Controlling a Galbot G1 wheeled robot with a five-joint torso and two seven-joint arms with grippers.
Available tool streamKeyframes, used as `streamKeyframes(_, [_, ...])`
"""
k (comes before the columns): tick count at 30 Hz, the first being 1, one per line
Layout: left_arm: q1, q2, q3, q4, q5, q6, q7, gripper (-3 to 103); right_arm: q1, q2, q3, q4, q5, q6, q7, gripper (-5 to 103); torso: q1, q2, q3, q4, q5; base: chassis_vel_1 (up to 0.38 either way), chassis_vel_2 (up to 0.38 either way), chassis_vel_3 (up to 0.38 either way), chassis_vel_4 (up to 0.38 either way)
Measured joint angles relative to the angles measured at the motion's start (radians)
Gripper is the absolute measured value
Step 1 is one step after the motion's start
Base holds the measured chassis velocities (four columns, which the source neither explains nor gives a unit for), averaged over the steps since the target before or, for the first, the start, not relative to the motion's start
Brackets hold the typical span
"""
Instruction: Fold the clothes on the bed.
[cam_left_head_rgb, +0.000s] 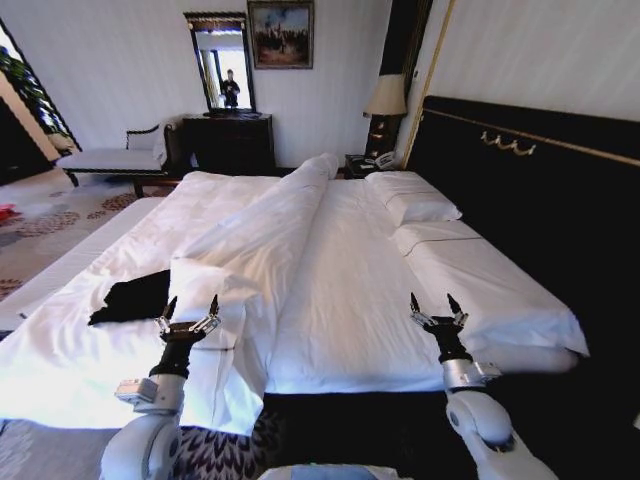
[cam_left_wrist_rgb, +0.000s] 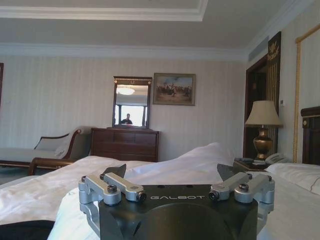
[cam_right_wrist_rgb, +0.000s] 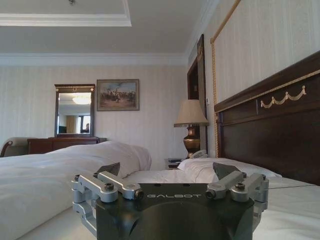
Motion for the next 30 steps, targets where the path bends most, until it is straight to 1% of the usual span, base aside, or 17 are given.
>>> streamKeyframes(11, [0.009, -0.009, -0.002, -0.002, 0.009, -0.009, -0.003, 100, 0.000, 0.008, -0.005, -0.003, -0.007, 0.013, -0.006, 100, -0.001, 0.000, -0.001, -0.0003, 0.0000, -0.022, 0.014, 0.021, -0.014])
streamKeyframes(20, [-0.001, 0.003, -0.018, 0.005, -0.012, -0.004, -0.013, 100, 0.000, 0.017, -0.007, -0.012, -0.035, 0.033, -0.024, 100, 0.000, 0.000, 0.000, -0.0002, -0.0001, 0.000, 0.000, 0.000, 0.000])
streamKeyframes(30, [0.001, -0.006, -0.016, 0.007, -0.009, -0.001, -0.016, 100, 0.000, 0.029, -0.008, -0.021, -0.042, 0.055, -0.025, 100, -0.001, 0.000, 0.000, -0.0002, -0.0002, 0.108, -0.110, -0.122, 0.124])
